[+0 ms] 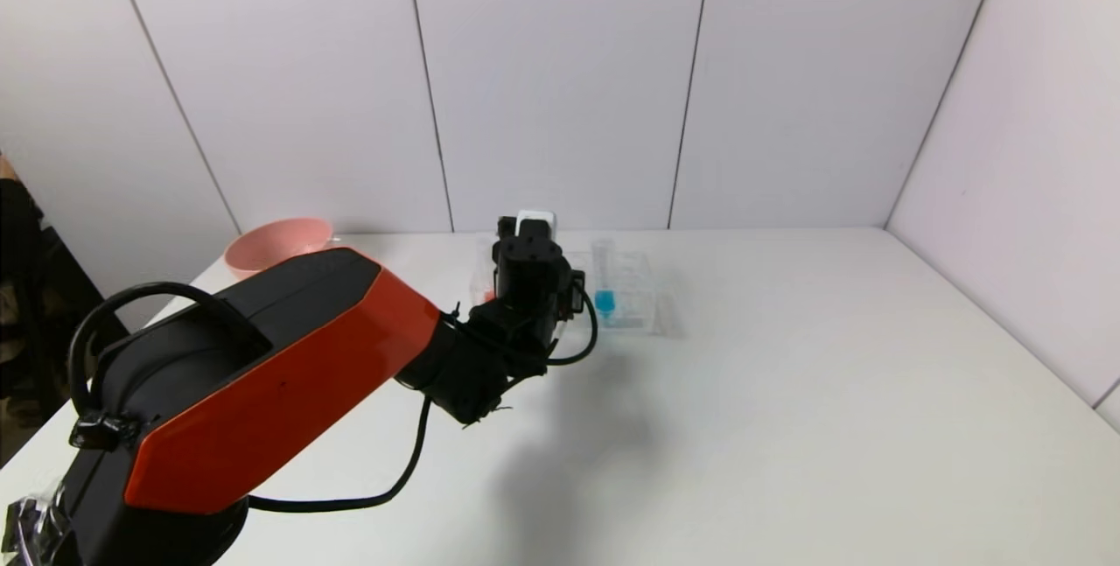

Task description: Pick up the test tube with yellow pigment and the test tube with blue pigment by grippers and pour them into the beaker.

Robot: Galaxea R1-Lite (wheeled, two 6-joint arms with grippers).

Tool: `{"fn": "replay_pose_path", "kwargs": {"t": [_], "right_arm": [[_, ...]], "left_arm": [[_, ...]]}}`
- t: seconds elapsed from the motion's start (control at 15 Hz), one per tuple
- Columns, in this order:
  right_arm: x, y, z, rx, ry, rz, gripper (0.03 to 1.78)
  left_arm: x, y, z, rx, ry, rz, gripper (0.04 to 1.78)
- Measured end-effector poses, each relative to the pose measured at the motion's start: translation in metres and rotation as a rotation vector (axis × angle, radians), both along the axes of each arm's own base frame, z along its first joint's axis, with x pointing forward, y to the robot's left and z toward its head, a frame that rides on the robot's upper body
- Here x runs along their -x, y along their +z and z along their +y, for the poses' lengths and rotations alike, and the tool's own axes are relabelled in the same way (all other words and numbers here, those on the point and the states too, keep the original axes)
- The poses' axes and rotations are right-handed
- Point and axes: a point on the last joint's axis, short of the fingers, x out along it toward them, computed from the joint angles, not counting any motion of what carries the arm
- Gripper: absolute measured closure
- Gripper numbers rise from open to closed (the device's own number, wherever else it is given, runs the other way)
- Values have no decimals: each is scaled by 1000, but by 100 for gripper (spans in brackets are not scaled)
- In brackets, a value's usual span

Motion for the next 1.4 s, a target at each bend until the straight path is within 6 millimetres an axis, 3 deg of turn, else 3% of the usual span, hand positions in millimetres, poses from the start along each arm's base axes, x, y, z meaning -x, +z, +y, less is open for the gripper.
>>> {"fn": "replay_pose_path", "kwargs": {"t": [1.4], "right_arm": [[0,0,0,0,0,-1,10]], "left_arm": [[18,54,-4,-29,-31,-71,130]]}}
